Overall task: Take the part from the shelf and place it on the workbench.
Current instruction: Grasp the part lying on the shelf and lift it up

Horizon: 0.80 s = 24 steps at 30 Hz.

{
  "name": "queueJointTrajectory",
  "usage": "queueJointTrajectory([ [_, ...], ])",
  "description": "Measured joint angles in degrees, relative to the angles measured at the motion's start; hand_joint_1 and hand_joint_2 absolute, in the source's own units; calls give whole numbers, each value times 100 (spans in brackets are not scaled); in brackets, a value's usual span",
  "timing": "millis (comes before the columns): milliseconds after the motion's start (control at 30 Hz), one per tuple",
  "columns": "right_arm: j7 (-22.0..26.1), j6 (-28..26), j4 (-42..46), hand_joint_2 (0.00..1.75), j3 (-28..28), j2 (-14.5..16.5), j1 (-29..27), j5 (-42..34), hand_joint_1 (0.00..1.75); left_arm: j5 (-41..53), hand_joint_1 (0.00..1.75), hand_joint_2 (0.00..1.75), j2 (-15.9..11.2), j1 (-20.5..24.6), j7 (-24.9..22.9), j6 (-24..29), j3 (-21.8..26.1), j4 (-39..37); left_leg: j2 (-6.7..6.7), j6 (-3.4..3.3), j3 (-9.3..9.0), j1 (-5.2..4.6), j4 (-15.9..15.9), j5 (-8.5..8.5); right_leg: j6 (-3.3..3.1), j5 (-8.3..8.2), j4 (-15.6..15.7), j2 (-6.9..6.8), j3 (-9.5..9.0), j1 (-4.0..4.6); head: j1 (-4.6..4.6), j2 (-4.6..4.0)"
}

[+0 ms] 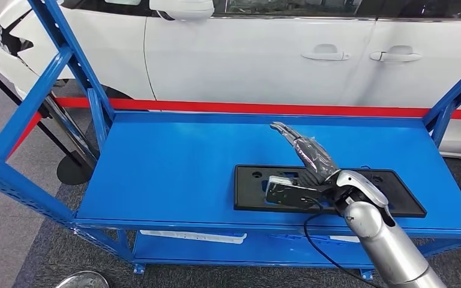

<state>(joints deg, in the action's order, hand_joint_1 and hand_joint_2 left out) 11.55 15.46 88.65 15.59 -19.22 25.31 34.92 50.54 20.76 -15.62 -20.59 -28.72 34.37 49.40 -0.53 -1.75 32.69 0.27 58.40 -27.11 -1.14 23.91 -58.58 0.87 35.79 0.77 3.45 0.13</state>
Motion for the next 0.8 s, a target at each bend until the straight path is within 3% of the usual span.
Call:
queueJointTrajectory([
  [300,8,-302,170,175,479,-634,-186,727,0,101,0,0,0,17,63,-15,79,0,3,0,6,0,0,-2,0,2,0,3,0,-1,0,1],
  [800,-7,-437,-6,175,929,-870,-293,1309,0,-4,0,0,2,20,25,21,77,0,4,0,5,1,-1,-3,-1,6,-2,3,0,0,0,2],
])
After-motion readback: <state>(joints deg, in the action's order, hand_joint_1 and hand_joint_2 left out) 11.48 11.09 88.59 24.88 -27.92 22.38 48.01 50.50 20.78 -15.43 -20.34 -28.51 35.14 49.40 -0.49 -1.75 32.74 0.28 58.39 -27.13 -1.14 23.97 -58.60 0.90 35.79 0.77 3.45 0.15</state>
